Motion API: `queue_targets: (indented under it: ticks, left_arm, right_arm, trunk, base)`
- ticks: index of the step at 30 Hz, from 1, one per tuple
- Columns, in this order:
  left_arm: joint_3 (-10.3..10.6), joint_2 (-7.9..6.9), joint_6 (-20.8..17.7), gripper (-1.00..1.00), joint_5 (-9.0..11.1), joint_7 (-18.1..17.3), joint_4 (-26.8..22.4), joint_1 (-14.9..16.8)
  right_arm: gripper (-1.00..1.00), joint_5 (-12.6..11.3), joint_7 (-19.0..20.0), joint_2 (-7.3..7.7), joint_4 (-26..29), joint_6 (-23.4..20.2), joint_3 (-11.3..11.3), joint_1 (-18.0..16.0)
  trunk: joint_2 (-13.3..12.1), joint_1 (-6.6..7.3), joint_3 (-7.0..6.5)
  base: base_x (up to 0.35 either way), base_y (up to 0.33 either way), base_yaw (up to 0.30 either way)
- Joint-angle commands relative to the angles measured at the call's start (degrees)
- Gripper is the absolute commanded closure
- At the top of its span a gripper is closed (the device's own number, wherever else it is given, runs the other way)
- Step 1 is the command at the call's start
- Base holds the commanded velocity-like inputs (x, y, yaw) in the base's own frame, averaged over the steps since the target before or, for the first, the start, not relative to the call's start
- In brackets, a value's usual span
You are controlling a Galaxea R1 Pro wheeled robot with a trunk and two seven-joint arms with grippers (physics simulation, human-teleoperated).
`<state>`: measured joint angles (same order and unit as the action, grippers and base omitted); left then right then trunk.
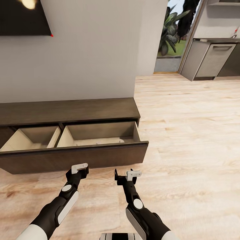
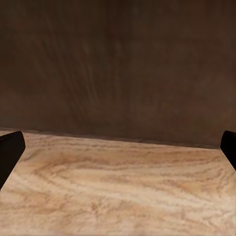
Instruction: Place each of the two pumpkins and all three candles from the living room inside a cabinet in the living room (use any cabinet), then make sure every cabinet is closed, and position the cauldron so it is next to a table in the living room.
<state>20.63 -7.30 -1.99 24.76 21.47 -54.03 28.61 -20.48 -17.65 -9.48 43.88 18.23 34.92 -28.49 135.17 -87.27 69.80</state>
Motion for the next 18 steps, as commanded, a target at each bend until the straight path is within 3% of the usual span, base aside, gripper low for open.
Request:
queue_targets:
  ticks: [1,13,18]
  left_arm:
    - [0.3,-0.08,-0.2,-1.00,0.3,0.5,-0.1,0.0]
    - [0.4,-0.08,-0.1,-1.00,0.3,0.5,-0.1,0.0]
    - [0.3,-0.08,0.0,-1.00,0.3,0.5,-0.1,0.0]
  right_arm:
    - [-1.00,-0.6,-0.3,0.04,0.0,0.4,0.3,-0.1]
    - [-1.00,-0.7,-0.2,0.14,-0.2,0.3,0.3,-0.1]
    - [-1.00,-1.0,1.5,0.23,-0.6,0.2,0.3,-0.1]
  trunk:
    - [0.0,0.01,0.04]
    - [0.0,0.01,0.04]
    - [2.0,-1.09,0.94]
  base:
    - [0.076,0.017,0.000]
    - [0.083,0.037,0.000]
    - [0.004,0.002,0.000]
